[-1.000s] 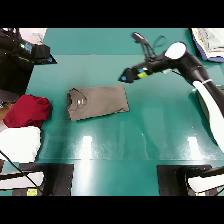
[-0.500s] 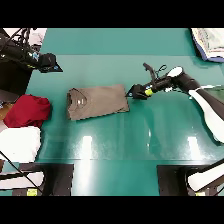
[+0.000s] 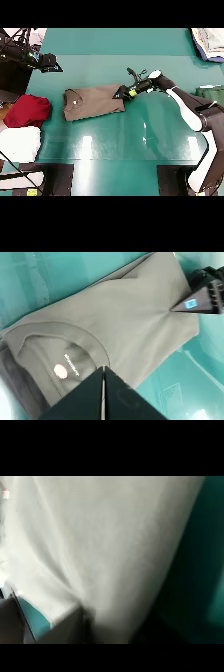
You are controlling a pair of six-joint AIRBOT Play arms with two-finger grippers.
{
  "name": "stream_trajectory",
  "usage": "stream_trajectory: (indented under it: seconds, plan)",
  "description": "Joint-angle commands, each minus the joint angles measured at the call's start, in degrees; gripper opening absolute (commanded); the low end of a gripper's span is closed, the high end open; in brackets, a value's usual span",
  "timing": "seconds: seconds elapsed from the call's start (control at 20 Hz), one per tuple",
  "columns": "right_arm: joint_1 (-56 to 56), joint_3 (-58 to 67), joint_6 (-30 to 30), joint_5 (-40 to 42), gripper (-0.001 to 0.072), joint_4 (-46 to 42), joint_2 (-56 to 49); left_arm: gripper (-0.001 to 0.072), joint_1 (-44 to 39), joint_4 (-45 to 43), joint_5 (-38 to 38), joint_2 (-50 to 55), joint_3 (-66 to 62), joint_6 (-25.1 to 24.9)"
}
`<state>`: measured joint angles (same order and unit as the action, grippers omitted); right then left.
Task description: Fold the shirts.
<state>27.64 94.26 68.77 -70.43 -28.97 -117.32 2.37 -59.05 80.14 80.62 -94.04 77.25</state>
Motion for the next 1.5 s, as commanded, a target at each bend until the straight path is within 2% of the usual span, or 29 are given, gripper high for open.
stream_trajectory:
  seconds: [0.0, 0.15, 0.3, 0.55, 0.8, 1.0, 1.2, 1.3, 1.45]
  plan:
    - [1.6, 4.63, -0.76, -0.15, 0.0023, 0.9, -1.51, 0.0026, 0.04, -0.02, -0.11, -0.04, 0.02, -0.35]
    - [0.15, 7.56, -2.21, -5.25, 0.0022, 0.83, -0.46, 0.0025, -0.26, 2.08, -0.02, -0.04, 0.02, -0.33]
    - [-4.94, 2.45, -2.16, -4.68, 0.0021, 0.59, 7.76, 0.0026, -2.99, 2.19, 0.24, -0.07, 0.02, -0.81]
    - [-22.38, -10.1, 0.46, -3.02, 0.002, -10.43, 25.4, 0.0025, -10.25, 2.51, -3.67, -0.07, 0.02, -0.79]
    - [-42.75, -15.74, 0.37, 2.8, 0.002, -10.91, 34.88, 0.0026, -15.34, 2.71, -7.82, -0.04, 0.02, -0.72]
    - [-55.01, -15.93, 0.33, 5.77, 0.002, -12.22, 36.02, 0.0025, -17.9, 2.71, -9.09, -0.04, 0.02, -0.68]
    - [-61.75, -15.76, 0.31, 8.63, 0.0019, -11.08, 36.02, 0.0026, -18.58, 2.84, -9.53, -0.04, 0.02, 0.55]
    - [-62.99, -14.05, 0.13, 8.07, 0.0019, -11.19, 35.98, 0.0026, -18.58, 2.84, -9.75, -0.04, 0.02, 0.55]
    - [-63.52, -6.99, 0.11, 2.8, 0.0019, -11.26, 36.0, 0.0025, -18.58, 2.82, -10.14, -0.04, 0.02, 0.5]
